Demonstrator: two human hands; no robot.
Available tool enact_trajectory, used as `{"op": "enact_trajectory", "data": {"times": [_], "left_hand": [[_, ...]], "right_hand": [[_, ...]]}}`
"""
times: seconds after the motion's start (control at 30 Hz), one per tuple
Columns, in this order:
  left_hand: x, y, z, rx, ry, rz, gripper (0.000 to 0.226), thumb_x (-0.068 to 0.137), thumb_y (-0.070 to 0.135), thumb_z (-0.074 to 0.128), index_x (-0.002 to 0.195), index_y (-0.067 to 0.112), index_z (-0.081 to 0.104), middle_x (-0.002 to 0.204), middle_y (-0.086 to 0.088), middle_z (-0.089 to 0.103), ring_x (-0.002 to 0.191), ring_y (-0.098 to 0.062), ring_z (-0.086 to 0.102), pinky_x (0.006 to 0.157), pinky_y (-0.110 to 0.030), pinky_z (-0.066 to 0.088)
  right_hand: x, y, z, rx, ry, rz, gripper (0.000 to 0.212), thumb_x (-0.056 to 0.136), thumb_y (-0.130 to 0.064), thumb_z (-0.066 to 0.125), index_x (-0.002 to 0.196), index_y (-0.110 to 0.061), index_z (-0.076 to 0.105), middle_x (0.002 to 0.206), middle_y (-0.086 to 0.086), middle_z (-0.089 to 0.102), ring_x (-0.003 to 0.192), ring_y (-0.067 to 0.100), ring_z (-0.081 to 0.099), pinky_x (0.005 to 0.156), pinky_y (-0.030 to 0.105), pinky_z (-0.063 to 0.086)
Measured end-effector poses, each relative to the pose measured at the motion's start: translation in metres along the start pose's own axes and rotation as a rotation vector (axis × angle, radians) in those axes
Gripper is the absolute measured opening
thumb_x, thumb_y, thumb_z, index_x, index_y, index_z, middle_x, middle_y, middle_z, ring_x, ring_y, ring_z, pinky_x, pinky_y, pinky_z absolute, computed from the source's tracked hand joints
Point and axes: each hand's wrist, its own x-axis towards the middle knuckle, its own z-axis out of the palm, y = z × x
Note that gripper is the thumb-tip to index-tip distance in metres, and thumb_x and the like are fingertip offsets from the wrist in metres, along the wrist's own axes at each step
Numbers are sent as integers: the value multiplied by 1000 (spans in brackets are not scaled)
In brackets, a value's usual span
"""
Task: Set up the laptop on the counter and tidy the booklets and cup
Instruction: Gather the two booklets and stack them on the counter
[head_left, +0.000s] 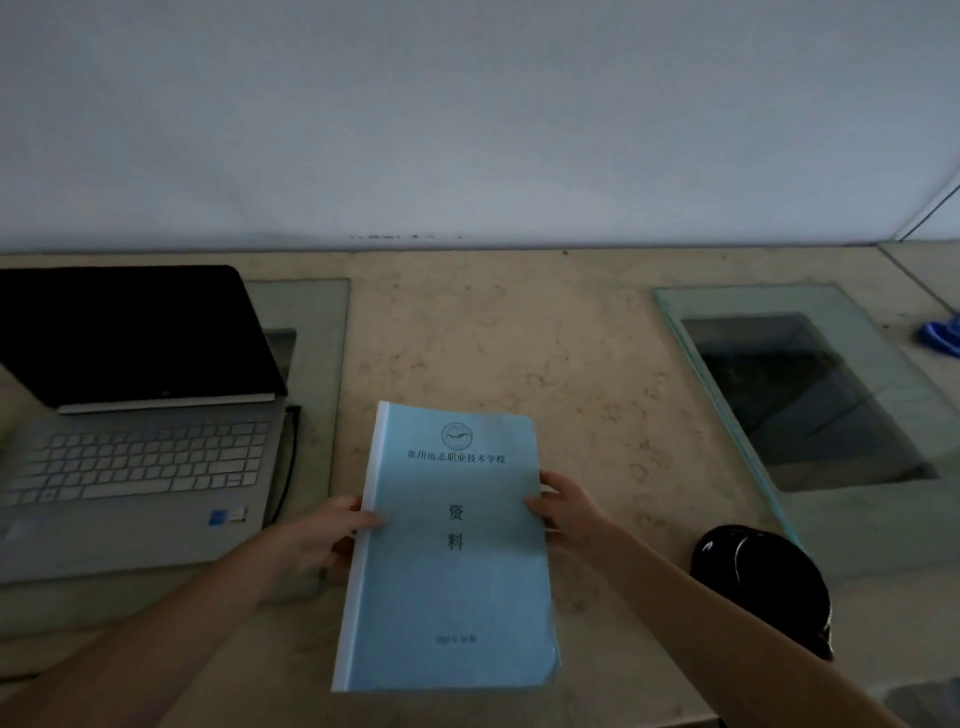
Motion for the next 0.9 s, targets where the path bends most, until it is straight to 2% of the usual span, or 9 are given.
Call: {"op": "enact_trajectory", "data": {"times": [0.13, 0.2, 0.27, 0.37, 0.43, 0.5, 0.63, 0.73, 0.9], "left_hand": [[2, -17, 0, -18, -11, -26, 33, 86, 15, 63, 117, 10, 55, 122, -12, 61, 116, -31, 54, 104, -51, 41], [4, -20, 0, 49, -12, -30, 39, 86, 16, 63, 124, 9, 52, 129, -10, 57, 120, -31, 52, 99, -45, 45], [5, -21, 2, 190, 9, -30, 45, 88, 19, 62, 129, 9, 47, 131, -9, 53, 122, -30, 49, 85, -37, 49], [9, -24, 3, 271, 13, -7, 35, 88, 20, 61, 121, 8, 52, 112, -4, 63, 102, -21, 61, 71, -31, 57], [11, -25, 3, 320, 16, 0, 27, 89, 21, 60, 113, 9, 54, 97, 1, 64, 88, -16, 63, 68, -29, 59], [10, -24, 5, 373, 27, 10, 22, 89, 22, 60, 107, 10, 55, 92, 1, 64, 83, -16, 65, 67, -29, 59], [10, -26, 7, 480, 42, 22, 15, 90, 24, 59, 98, 13, 54, 92, -3, 67, 82, -20, 68, 68, -30, 59], [10, -27, 7, 560, 67, 39, 22, 89, 31, 59, 100, 13, 54, 96, -2, 65, 83, -16, 64, 64, -26, 55], [11, -29, 2, 674, 73, 44, 32, 87, 36, 60, 103, 8, 59, 100, -9, 70, 87, -21, 68, 79, -35, 57]], "right_hand": [[0, 6, 4, -71, 27, -26, 35, 92, -3, 55, 126, -13, 53, 103, 8, 67, 88, 23, 66, 64, 34, 57], [1, 7, 5, -81, 49, -52, 35, 92, -2, 55, 126, -10, 53, 104, 9, 67, 90, 25, 67, 69, 40, 58], [2, 7, 5, -102, 62, -72, 34, 92, -1, 54, 124, -9, 55, 105, 9, 68, 92, 26, 67, 75, 45, 58], [1, 7, 5, -146, 89, -88, 33, 92, -1, 52, 122, -11, 58, 102, 8, 69, 90, 24, 68, 75, 45, 59], [1, 7, 5, -161, 111, -88, 34, 91, 0, 51, 122, -12, 58, 97, 7, 69, 86, 23, 68, 73, 44, 59], [2, 9, 4, -158, 130, -83, 36, 90, 3, 50, 122, -14, 56, 92, 6, 67, 80, 21, 67, 72, 45, 58], [2, 11, 4, -150, 149, -65, 42, 88, 7, 47, 124, -15, 55, 91, 7, 65, 79, 22, 65, 70, 45, 58], [1, 10, 4, -132, 147, -49, 41, 89, 5, 44, 124, -13, 56, 91, 6, 66, 80, 22, 66, 61, 36, 57], [0, 8, -1, -180, 139, -46, 38, 91, -1, 43, 122, -13, 58, 99, 12, 68, 87, 24, 69, 60, 29, 58]]}}
